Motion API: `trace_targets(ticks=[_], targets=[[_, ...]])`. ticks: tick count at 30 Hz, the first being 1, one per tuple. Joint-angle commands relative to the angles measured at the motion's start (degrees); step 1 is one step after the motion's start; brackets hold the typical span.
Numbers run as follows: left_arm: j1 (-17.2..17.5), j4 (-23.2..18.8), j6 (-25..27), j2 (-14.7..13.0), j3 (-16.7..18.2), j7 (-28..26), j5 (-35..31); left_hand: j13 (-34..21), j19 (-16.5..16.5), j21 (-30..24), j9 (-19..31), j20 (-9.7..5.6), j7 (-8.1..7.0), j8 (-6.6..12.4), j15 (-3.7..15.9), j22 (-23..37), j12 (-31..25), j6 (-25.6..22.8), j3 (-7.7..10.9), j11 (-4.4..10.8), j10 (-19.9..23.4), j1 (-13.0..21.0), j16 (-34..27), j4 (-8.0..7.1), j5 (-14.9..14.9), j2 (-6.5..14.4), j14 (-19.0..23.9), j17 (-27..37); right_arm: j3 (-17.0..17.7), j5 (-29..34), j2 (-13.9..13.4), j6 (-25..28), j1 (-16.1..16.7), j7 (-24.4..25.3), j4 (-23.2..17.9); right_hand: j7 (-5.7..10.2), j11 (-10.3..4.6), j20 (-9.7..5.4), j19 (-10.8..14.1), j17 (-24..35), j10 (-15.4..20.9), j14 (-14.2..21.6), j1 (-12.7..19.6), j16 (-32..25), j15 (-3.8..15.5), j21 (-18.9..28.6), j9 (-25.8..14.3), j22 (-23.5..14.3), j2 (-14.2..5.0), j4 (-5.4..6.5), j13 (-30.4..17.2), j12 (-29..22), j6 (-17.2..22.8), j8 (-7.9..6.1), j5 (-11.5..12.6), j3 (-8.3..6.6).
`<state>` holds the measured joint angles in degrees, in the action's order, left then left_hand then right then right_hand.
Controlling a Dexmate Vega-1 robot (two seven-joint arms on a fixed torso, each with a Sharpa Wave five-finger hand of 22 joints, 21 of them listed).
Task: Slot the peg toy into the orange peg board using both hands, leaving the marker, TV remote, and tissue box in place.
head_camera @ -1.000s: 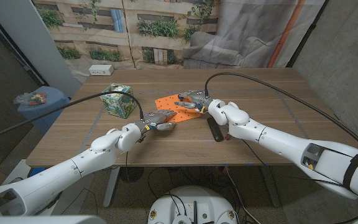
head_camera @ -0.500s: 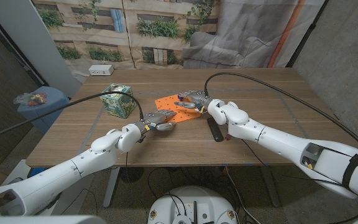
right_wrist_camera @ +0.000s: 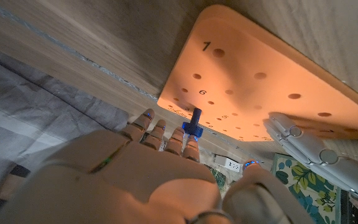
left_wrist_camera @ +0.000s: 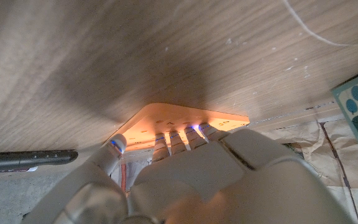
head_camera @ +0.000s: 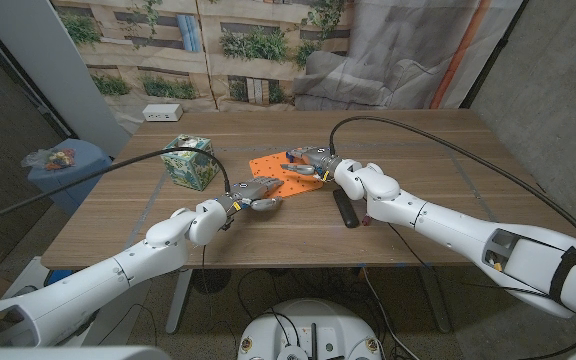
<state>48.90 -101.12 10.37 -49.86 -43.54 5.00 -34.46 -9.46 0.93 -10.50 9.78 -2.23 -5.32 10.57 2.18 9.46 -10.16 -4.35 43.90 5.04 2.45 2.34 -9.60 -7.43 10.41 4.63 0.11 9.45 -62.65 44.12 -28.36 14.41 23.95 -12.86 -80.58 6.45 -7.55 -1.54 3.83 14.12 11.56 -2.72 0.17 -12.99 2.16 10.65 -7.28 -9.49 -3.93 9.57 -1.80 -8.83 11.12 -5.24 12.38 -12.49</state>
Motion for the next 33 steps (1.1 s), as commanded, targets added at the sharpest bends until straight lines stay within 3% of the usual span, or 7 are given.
trace_targets(ticks=[1, 10, 13, 33], targets=[[-0.1, 0.18, -0.33, 0.09, 0.05, -0.18, -0.17, -0.32, -0.96, -0.48, 0.35, -9.0, 1.38, 0.29, 3.25, 0.34, -0.27, -2.17, 0.52, -0.4, 2.62, -0.15, -0.51, 0.0, -0.22, 5.04, 2.92, 0.25, -0.03, 0.03, -0.44, 0.24, 0.37, 0.23, -0.95, -0.43, -0.2, 0.1, 0.18, -0.04, 3.96, 0.12, -0.39, -0.39, 0.3, 0.16, -3.34, -0.06, -3.39, 0.16, -8.94, -2.64, 4.72, -7.45, 0.24, -0.05], [-0.02, 0.01, -0.17, 0.09, 0.13, -0.18, -0.15, -0.31, -0.97, -0.48, 0.35, -9.01, 1.36, 0.29, 3.26, 0.34, -0.27, -2.19, 0.54, -0.36, 2.61, -0.15, -0.51, 0.01, -0.21, 5.03, 2.93, 0.24, 1.05, -0.84, -0.74, -0.38, 1.01, 2.07, -1.64, -0.34, -0.13, 0.2, 0.39, -0.08, 3.62, 0.33, -0.37, -0.46, 0.38, 0.21, -3.35, -0.06, -3.37, 0.18, -8.95, -2.37, 4.4, -7.18, 0.32, 0.04], [-0.15, -0.05, -0.14, 0.03, 0.01, 0.13, -0.36, -0.31, -0.98, -0.48, 0.35, -9.01, 1.36, 0.29, 3.26, 0.34, -0.28, -2.19, 0.55, -0.37, 2.64, -0.15, -0.51, 0.02, -0.21, 5.03, 2.94, 0.24, 1.64, -1.62, -0.61, -0.62, 1.1, 2.58, -1.62, -0.32, 0.24, 0.5, 0.59, -0.17, 1.83, 0.39, -0.26, -0.43, 0.06, 0.21, -3.37, -0.07, -3.22, 0.11, -9.01, -1.69, 2.13, -6.14, 0.44, 0.18], [0.44, -0.99, 0.68, -0.02, 0.21, 0.04, -0.56, -0.31, -1.08, -0.51, 0.35, -8.88, 1.27, 0.31, 3.28, 0.34, -0.25, -2.33, 0.62, -0.31, 2.6, -0.15, -0.51, 0.06, -0.22, 5.02, 2.97, 0.23, 4.92, -4.64, -0.94, 0.34, 2.63, 6.98, -3.34, -0.47, 0.85, 1.44, 0.3, -0.25, -0.67, -0.43, -0.05, -0.05, -0.48, 0.01, -3.4, -0.08, -3.12, -0.04, -9.05, -1.23, -0.17, -5.38, 0.58, 0.29]])
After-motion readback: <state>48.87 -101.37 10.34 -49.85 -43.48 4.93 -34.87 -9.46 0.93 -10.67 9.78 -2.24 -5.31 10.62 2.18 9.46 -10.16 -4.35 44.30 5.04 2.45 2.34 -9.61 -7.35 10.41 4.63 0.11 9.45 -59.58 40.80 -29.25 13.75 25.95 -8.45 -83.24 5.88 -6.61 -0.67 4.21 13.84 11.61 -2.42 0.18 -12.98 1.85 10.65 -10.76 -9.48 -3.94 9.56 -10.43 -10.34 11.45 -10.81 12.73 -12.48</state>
